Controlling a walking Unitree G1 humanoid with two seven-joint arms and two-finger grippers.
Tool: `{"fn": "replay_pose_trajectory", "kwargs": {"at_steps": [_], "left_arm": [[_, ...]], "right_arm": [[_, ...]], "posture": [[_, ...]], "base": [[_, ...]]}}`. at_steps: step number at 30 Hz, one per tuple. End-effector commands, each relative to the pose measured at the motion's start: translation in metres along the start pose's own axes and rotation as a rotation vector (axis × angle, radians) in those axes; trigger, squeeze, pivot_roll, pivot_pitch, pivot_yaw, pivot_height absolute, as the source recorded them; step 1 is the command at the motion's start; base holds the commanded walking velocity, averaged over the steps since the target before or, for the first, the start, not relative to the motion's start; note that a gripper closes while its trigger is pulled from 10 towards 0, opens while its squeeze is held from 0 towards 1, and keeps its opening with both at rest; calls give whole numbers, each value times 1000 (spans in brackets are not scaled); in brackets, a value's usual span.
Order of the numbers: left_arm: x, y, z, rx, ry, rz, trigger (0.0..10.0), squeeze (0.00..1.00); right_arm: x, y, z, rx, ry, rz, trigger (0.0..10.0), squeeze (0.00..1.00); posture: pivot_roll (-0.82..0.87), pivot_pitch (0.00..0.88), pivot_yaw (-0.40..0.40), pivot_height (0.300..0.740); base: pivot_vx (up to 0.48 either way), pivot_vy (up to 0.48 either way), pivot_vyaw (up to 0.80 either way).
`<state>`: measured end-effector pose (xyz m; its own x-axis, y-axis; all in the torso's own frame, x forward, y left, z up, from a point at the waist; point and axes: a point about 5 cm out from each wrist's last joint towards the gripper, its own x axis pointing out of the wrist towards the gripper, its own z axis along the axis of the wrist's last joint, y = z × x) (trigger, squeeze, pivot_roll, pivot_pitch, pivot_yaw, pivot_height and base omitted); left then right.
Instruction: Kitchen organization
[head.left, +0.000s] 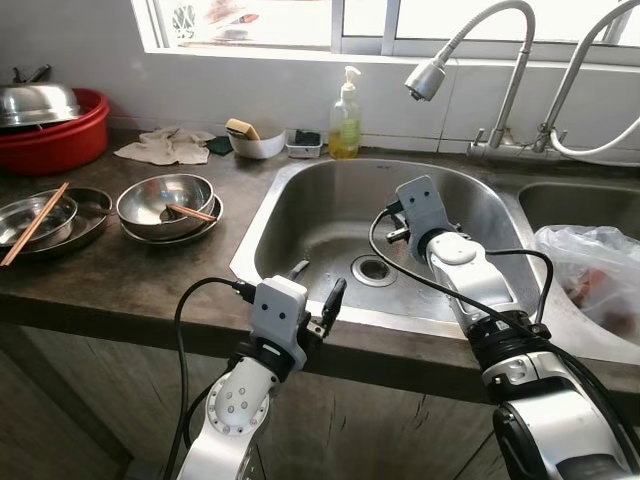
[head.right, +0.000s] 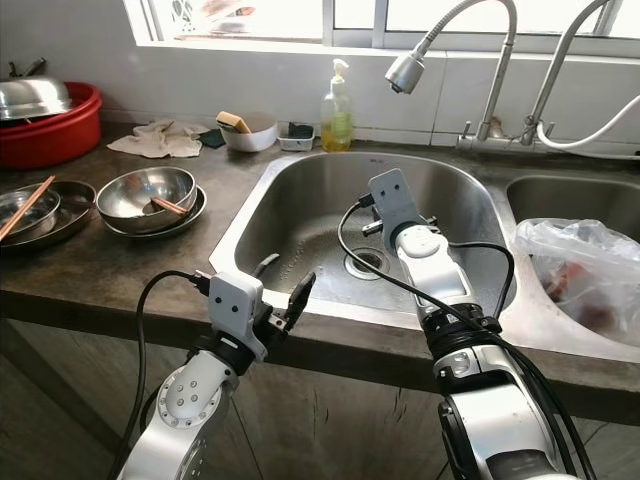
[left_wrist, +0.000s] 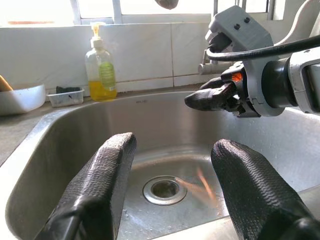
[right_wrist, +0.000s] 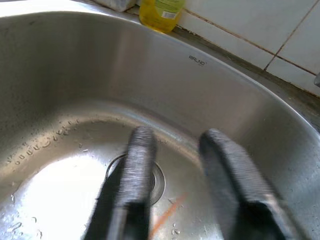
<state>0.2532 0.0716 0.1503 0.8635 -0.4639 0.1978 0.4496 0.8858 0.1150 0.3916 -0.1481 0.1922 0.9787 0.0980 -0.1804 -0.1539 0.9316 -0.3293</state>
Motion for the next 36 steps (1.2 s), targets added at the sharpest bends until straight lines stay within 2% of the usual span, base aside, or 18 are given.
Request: {"fn": "replay_pose_trajectory", "kwargs": {"at_steps": [1, 7, 8, 11, 13, 14, 18, 19, 21, 25, 29, 32, 33, 36], "left_arm": [[-1, -1, 3, 11, -2, -4, 10000, 0], [0, 0, 3, 12, 0, -3, 10000, 0], [0, 0, 3, 13, 0, -4, 10000, 0], [0, 1, 3, 14, -1, 2, 10000, 0], [0, 2, 3, 14, -3, 6, 10000, 0], [0, 2, 3, 14, -3, 6, 10000, 0], [1, 3, 3, 15, -4, 10, 10000, 0], [1, 3, 3, 15, -4, 10, 10000, 0], [0, 3, 3, 16, -4, 11, 10000, 0], [0, 2, 2, 15, -3, 15, 10000, 0], [-1, 2, 2, 16, -3, 19, 10000, 0], [-7, 2, 1, 17, 6, 22, 10000, 0], [-7, 2, 1, 17, 6, 22, 10000, 0], [-14, 1, -1, 9, 21, 23, 10000, 0]], "right_arm": [[-1, -1, 6, 12, -40, -11, 10000, 1000], [-8, -2, 8, 44, -91, -32, 10000, 1000], [-12, -2, 12, 65, -132, -41, 10000, 0], [-29, -4, 32, 146, -314, -69, 10000, 0], [-38, -6, 37, 150, -373, -86, 10000, 0], [-38, -6, 37, 150, -373, -86, 10000, 0], [-59, -7, 41, 176, -455, -97, 10000, 0], [-59, -7, 41, 176, -455, -97, 10000, 0], [-76, -5, 38, 215, -500, -87, 10000, 0], [-96, 3, 25, 237, -515, -70, 10000, 0], [-103, 6, 20, 239, -515, -69, 10000, 0], [-120, 11, 4, 272, -499, -62, 10000, 0], [-120, 11, 4, 272, -499, -62, 10000, 0], [-133, 22, -8, 286, -459, -35, 10000, 0]], "posture": [[110, 46, -11, 740], [107, 46, -8, 740], [107, 43, -9, 740], [109, 40, -10, 740], [105, 35, -9, 740], [105, 35, -9, 740], [100, 34, -10, 740], [100, 34, -10, 740], [94, 27, -11, 740], [91, 16, -17, 740], [91, 16, -17, 740], [89, 10, -16, 740], [89, 10, -16, 740], [91, 5, -15, 740]], "base": [[0, 0, 0], [0, 0, 0], [0, 0, 0], [0, 0, 0], [0, 0, 0], [0, 0, 0], [0, 0, 0], [0, 0, 0], [0, 0, 0], [0, 0, 0], [0, 0, 0], [0, 0, 0], [0, 0, 0], [0, 0, 0]]}}
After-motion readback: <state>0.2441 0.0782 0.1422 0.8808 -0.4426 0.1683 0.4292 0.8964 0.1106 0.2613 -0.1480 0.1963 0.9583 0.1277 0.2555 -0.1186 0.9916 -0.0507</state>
